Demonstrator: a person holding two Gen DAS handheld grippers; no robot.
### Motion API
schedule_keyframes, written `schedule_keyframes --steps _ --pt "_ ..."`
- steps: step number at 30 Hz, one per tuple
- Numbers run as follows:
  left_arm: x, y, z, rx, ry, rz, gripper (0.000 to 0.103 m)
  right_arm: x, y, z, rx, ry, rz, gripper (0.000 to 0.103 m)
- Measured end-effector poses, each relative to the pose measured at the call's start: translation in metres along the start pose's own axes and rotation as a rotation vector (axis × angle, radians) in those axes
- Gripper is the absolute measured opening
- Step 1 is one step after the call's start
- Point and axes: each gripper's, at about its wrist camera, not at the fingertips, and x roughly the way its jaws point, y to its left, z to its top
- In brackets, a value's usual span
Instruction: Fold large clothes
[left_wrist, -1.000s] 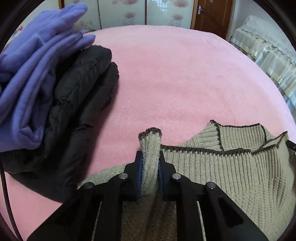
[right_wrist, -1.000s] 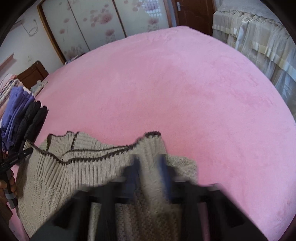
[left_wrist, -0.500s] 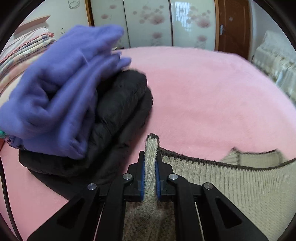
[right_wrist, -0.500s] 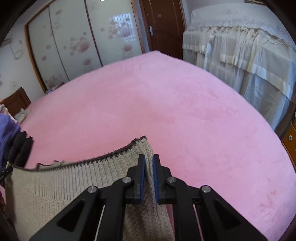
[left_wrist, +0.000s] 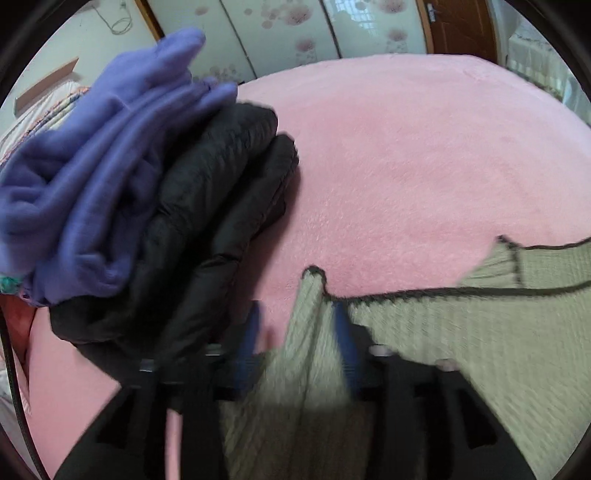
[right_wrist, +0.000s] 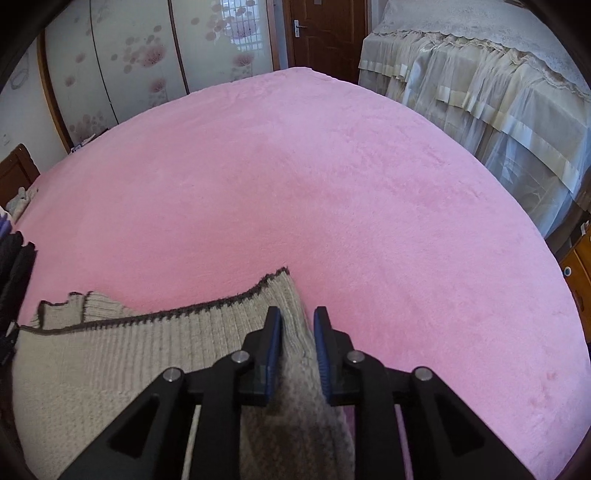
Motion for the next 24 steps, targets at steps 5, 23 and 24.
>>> schedule_keyframes --steps 5,23,24 --pt "-0.08 0.021 -0.007 -0.077 -0.055 -0.148 0.079 -0.069 0.004 -0.012 -0.016 -0.058 0.12 0.02" --pt "-0.23 -0.006 -0.168 -0.09 -0.105 -0.387 0.09 -0.199 0.077 -0.172 -0.171 -0.148 0.352 0.04" --pt "-0.224 -0.013 -0.177 -0.075 -0.102 -0.353 0.09 -0.194 0.088 -0.184 -0.199 -0.136 0.356 0.04"
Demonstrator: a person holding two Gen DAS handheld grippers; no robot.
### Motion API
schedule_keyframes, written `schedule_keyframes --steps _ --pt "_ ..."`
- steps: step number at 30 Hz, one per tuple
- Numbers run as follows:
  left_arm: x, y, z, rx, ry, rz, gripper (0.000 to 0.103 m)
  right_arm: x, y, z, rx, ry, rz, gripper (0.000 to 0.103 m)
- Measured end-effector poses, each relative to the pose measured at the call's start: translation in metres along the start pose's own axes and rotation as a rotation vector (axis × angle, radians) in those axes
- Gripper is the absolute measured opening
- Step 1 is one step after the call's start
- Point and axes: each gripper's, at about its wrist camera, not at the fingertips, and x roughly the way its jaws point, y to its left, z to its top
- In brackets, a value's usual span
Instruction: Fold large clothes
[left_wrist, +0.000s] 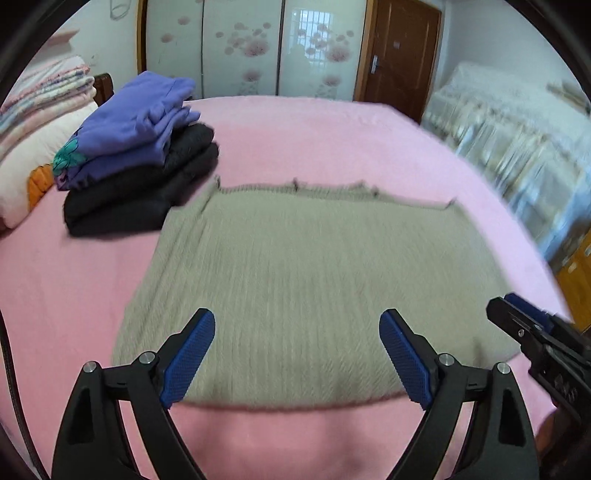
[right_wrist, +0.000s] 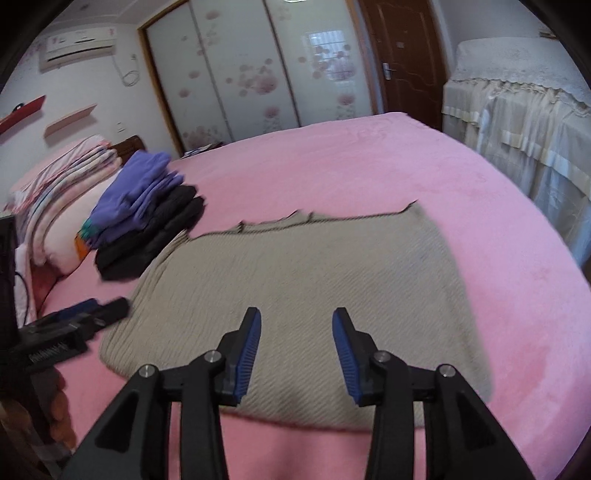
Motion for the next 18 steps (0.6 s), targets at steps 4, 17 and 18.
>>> schedule_keyframes --steps 4,17,18 --pt "0.025 0.0 -0.022 0.006 0.026 0.063 0.09 0.028 0.027 -0.024 -0.085 0.056 -0.013 0.04" --pt "0.051 0.102 -0.048 -0.146 0.072 0.253 0.09 0.034 -0.086 -0.05 0.07 0.113 -0.289 0.0" --pt "0.05 0.108 -0.05 -0.159 0.066 0.287 0.09 0.029 -0.095 -0.051 0.089 0.112 -0.281 0.0"
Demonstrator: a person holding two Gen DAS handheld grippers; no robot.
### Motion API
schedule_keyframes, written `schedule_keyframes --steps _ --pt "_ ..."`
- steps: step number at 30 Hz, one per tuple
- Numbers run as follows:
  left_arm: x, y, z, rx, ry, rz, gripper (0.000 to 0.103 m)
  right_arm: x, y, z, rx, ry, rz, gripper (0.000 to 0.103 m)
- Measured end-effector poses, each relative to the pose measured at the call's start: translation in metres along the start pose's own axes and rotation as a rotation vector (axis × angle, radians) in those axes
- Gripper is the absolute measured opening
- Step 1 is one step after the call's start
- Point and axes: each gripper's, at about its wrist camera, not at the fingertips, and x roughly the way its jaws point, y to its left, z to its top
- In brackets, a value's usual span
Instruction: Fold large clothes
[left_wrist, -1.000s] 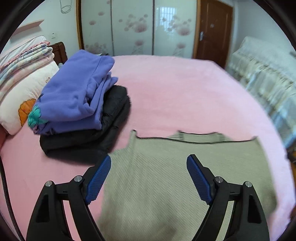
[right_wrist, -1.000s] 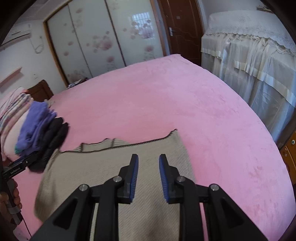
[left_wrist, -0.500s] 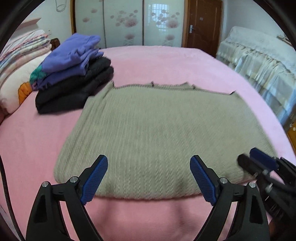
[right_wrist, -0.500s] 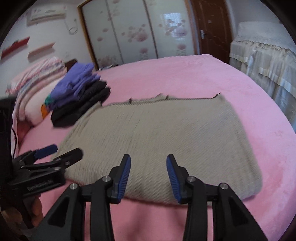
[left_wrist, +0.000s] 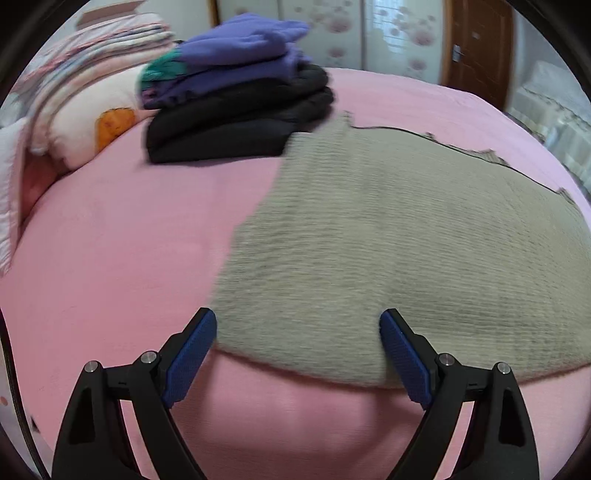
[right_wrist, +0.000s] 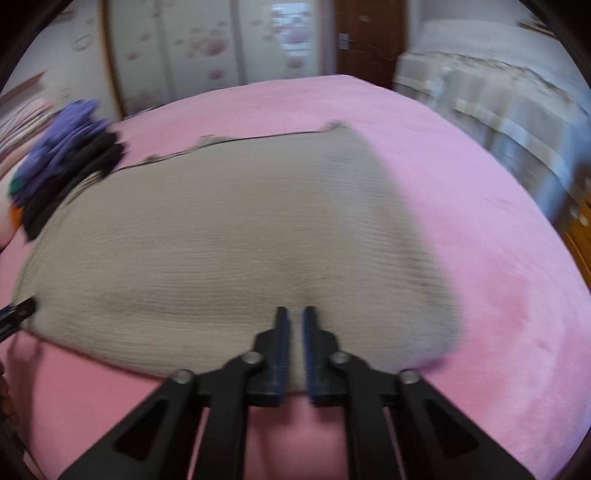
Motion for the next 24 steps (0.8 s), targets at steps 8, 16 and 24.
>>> schedule_keyframes --steps 8,16,24 --pt "0.009 0.026 -0.007 -0.104 0.008 0.009 0.09 -0.008 -0.026 -0.004 0.024 -0.02 -0.101 0.0" --pt "0.024 0.032 -0.011 -0.148 0.051 -0.006 0.094 0.008 -0.035 -0.013 0.115 0.013 -0.083 0.0" --pt "0.014 0.031 -0.005 -0.14 0.074 -0.017 0.094 -0.002 -0.026 -0.011 0.103 0.023 -0.1 0.003"
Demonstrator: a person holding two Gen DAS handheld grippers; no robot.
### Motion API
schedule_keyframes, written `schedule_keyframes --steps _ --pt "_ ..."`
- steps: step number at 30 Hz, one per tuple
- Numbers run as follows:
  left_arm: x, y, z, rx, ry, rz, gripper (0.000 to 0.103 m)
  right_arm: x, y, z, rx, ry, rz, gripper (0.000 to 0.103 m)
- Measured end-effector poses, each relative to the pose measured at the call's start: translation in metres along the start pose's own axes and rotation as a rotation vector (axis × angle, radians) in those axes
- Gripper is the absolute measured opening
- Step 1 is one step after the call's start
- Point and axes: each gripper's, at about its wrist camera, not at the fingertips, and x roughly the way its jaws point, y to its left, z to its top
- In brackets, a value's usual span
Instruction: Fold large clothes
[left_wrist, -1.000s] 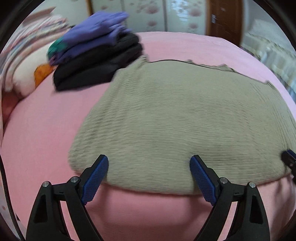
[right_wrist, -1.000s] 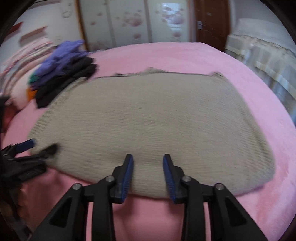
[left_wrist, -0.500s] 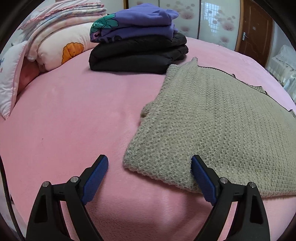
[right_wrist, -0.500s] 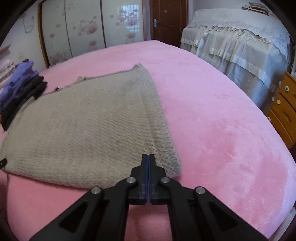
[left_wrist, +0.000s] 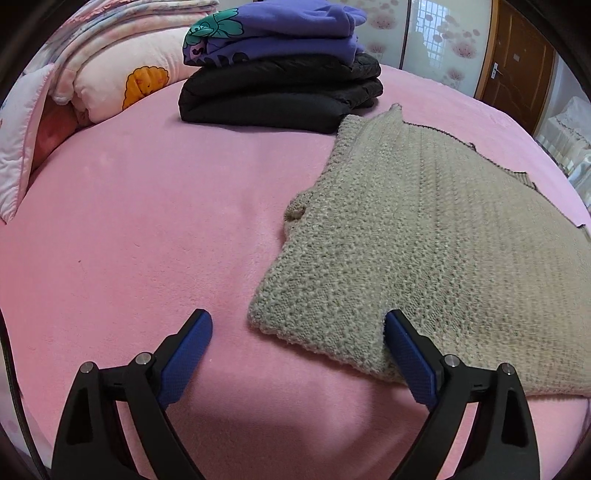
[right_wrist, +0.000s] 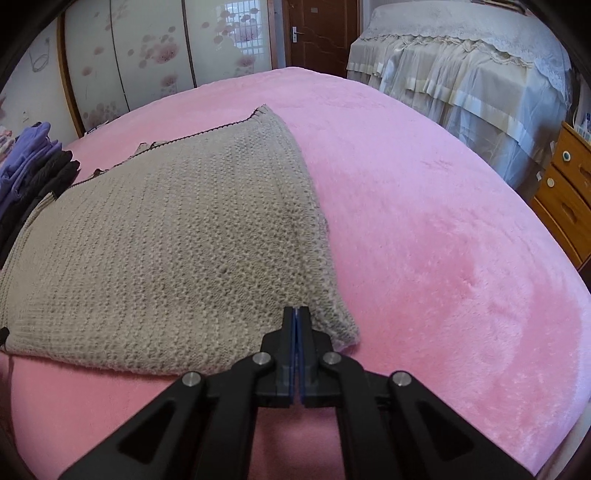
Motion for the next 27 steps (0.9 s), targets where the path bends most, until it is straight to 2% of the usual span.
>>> schedule_keyframes --steps 3,10,21,27 --pt "-0.012 -0.001 0.003 -0.01 0.012 -0.017 0.094 -0.011 -0.001 0.003 0.046 0.011 0.03 0.003" --pt "-0.054 -0.004 0.013 -0.036 -0.016 -0.102 0.094 -0.042 0.008 0.006 0.169 0.027 0.172 0.003" --pt "-0.097 -0.006 0.01 -0.048 -0.001 -0.258 0.094 -0.083 0.077 0.003 0.038 0.041 0.277 0.003" --pt "-0.095 -0.005 -0.003 -0.093 0.057 -0.38 0.094 -0.101 0.12 -0.001 -0.069 0.024 0.319 0.005"
